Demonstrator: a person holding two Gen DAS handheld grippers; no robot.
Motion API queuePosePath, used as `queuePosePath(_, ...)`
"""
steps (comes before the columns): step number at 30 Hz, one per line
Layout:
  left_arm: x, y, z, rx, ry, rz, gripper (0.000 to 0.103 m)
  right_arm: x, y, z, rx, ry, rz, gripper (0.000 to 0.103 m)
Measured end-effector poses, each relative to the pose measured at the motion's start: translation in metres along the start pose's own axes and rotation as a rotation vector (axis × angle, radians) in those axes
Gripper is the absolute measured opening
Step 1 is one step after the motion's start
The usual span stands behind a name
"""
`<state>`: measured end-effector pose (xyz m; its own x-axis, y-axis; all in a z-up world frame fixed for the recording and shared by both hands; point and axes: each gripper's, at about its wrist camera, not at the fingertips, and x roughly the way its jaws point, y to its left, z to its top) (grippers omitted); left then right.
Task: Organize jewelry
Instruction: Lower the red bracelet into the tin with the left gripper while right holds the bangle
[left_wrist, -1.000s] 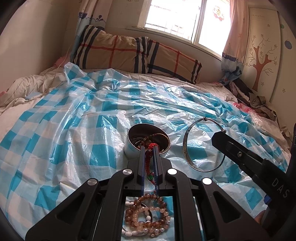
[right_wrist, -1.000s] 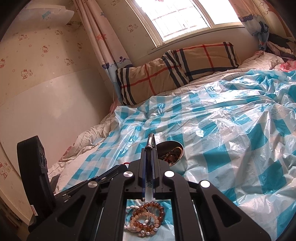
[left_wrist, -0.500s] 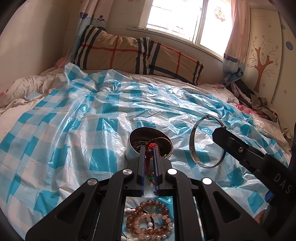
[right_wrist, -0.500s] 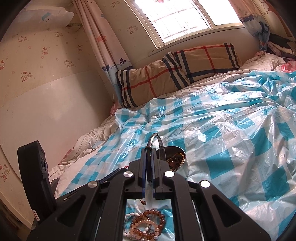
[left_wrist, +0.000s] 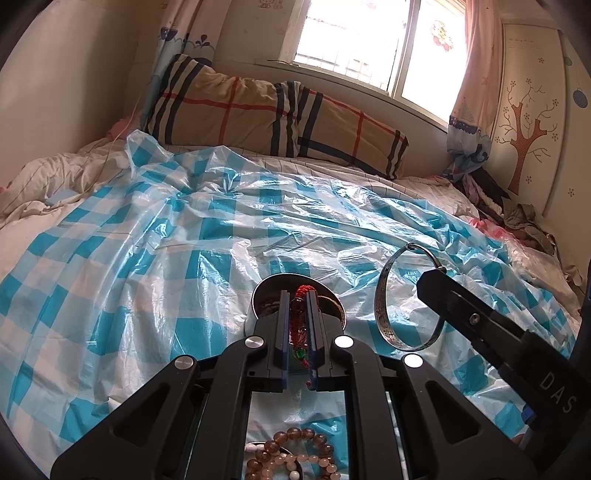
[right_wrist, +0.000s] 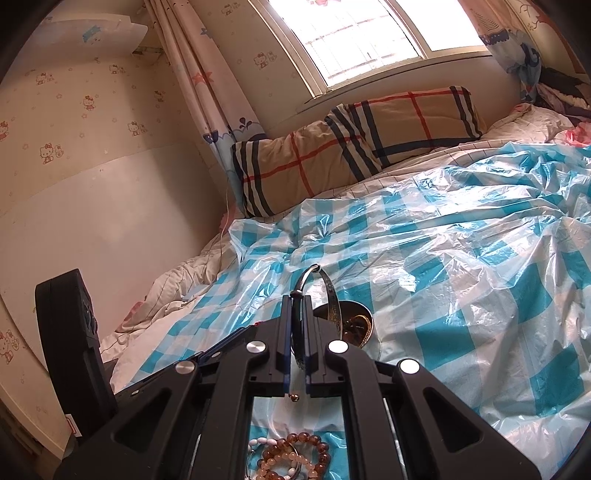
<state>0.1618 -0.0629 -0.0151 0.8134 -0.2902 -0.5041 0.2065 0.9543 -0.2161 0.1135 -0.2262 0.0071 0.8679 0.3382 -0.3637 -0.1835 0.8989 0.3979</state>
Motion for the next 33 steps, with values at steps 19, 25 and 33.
queuePosePath(19,0.025,-0.002,0.012,-0.021,-0.010,-0.004,0.008,0.040,-0.006,0.011,0.000,0.015,-0.006,0.006)
queuePosePath(25,0.035,-0.002,0.018,-0.032,-0.011,-0.008,0.007,0.042,-0.007,0.012,0.001,0.016,-0.006,0.006)
queuePosePath(33,0.043,0.001,0.019,-0.050,-0.010,-0.012,0.007,0.047,-0.012,0.015,0.010,0.018,-0.005,0.006)
